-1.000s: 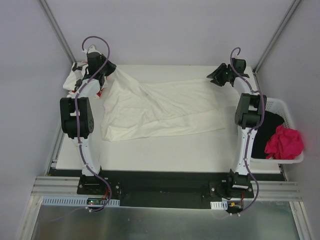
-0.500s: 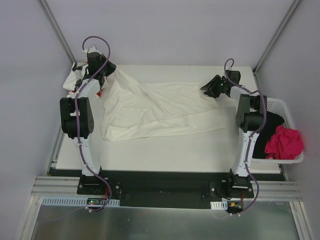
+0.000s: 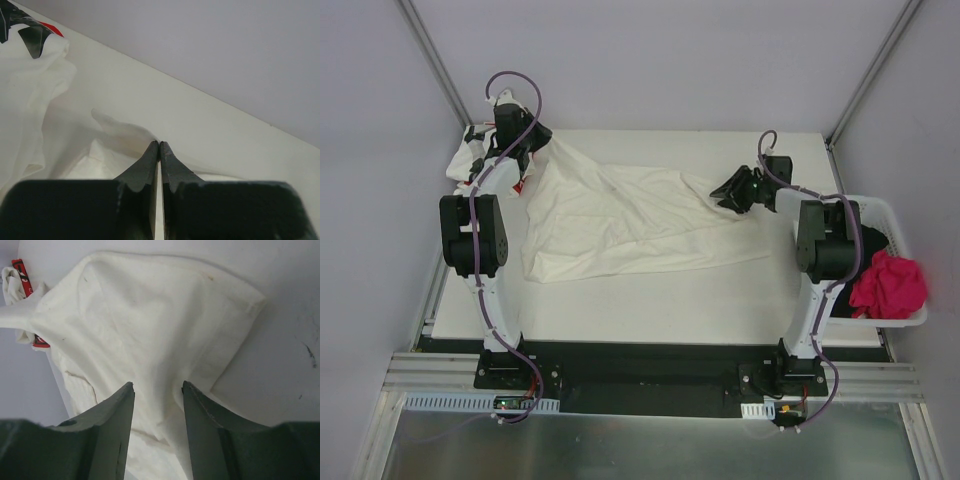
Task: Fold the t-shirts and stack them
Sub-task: Grap the side of the flattened tshirt furthest away from the robot with both arms, then fold the other side of the tshirt into a rectangle
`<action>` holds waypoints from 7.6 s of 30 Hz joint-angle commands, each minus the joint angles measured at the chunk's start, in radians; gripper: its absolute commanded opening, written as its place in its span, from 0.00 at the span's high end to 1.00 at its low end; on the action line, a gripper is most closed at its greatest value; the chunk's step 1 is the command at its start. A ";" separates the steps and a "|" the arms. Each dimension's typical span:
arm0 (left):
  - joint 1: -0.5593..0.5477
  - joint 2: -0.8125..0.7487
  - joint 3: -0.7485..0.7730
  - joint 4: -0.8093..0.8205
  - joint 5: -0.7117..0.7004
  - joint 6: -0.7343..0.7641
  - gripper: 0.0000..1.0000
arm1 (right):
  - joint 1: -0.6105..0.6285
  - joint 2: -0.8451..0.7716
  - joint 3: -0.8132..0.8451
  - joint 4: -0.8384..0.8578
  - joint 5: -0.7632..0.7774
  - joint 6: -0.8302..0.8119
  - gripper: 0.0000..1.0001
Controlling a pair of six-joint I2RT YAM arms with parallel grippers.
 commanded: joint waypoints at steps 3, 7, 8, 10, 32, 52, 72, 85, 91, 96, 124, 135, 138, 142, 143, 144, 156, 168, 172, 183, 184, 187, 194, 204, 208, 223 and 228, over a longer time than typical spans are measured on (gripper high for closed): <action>0.006 -0.060 0.036 0.019 -0.002 0.036 1.00 | -0.008 0.036 0.150 -0.047 0.033 -0.069 0.54; 0.009 -0.078 0.019 0.021 -0.015 0.047 1.00 | -0.029 0.114 0.349 -0.133 0.046 -0.094 0.53; 0.010 -0.081 0.013 0.019 -0.015 0.050 1.00 | -0.050 0.139 0.376 -0.159 0.044 -0.099 0.53; 0.012 -0.083 0.011 0.019 -0.016 0.050 1.00 | -0.063 0.156 0.425 -0.188 0.068 -0.120 0.54; 0.016 -0.080 0.027 0.016 -0.001 0.061 1.00 | -0.080 0.266 0.571 -0.328 0.211 -0.183 0.52; 0.016 -0.081 0.005 0.019 0.022 0.036 1.00 | -0.041 0.463 0.821 -0.418 0.243 -0.159 0.53; 0.016 -0.069 0.027 0.011 0.014 0.052 1.00 | -0.048 0.349 0.648 -0.394 0.257 -0.166 0.54; 0.016 -0.067 0.031 0.007 0.011 0.058 1.00 | -0.055 0.329 0.609 -0.388 0.254 -0.155 0.59; 0.016 -0.073 0.024 0.004 0.007 0.065 1.00 | -0.057 0.331 0.609 -0.384 0.265 -0.151 0.66; 0.016 -0.069 0.021 0.005 0.007 0.062 1.00 | -0.057 0.339 0.617 -0.384 0.270 -0.146 0.74; 0.016 -0.049 -0.021 0.005 0.024 0.076 1.00 | -0.094 0.425 0.873 -0.403 0.231 -0.099 0.99; 0.016 -0.055 -0.062 0.024 0.045 0.075 1.00 | -0.127 0.495 1.036 -0.388 0.187 -0.080 0.99; 0.015 -0.058 -0.068 0.024 0.041 0.082 1.00 | -0.141 0.490 1.036 -0.374 0.188 -0.079 0.99; 0.016 -0.063 -0.065 0.024 0.045 0.085 1.00 | -0.161 0.474 1.007 -0.358 0.184 -0.071 1.00; 0.016 -0.067 -0.065 0.024 0.045 0.087 1.00 | -0.166 0.461 0.994 -0.343 0.182 -0.071 0.99; 0.016 -0.069 -0.065 0.024 0.045 0.090 1.00 | -0.173 0.452 0.982 -0.337 0.181 -0.071 0.99; 0.016 -0.112 -0.062 0.010 0.031 0.119 1.00 | -0.203 0.383 0.876 -0.308 0.153 -0.080 0.99; 0.015 -0.194 -0.102 -0.010 0.014 0.161 1.00 | -0.204 0.293 0.770 -0.274 0.144 -0.080 0.99; 0.016 -0.214 -0.122 -0.013 0.010 0.167 1.00 | -0.204 0.254 0.730 -0.263 0.139 -0.083 0.99; 0.015 -0.248 -0.170 -0.004 0.010 0.165 1.00 | -0.213 0.141 0.546 -0.187 0.119 -0.059 0.99; 0.013 -0.247 -0.170 -0.004 0.008 0.170 1.00 | -0.215 0.132 0.537 -0.177 0.116 -0.056 0.99; 0.013 -0.247 -0.171 -0.009 -0.001 0.173 1.00 | -0.218 0.118 0.505 -0.165 0.110 -0.051 0.99; 0.015 -0.314 -0.294 0.030 -0.041 0.135 1.00 | -0.222 0.078 0.430 -0.137 0.098 -0.040 0.99; 0.015 -0.417 -0.415 0.042 -0.068 0.124 1.00 | -0.233 0.004 0.351 -0.130 0.082 -0.042 0.99; 0.015 -0.435 -0.439 0.041 -0.070 0.115 1.00 | -0.244 -0.025 0.313 -0.130 0.082 -0.043 0.99; 0.015 -0.494 -0.532 0.054 -0.053 0.090 1.00 | -0.258 -0.122 0.187 -0.130 0.072 -0.051 0.99; 0.015 -0.518 -0.561 0.051 -0.061 0.093 1.00 | -0.261 -0.142 0.157 -0.133 0.069 -0.056 0.99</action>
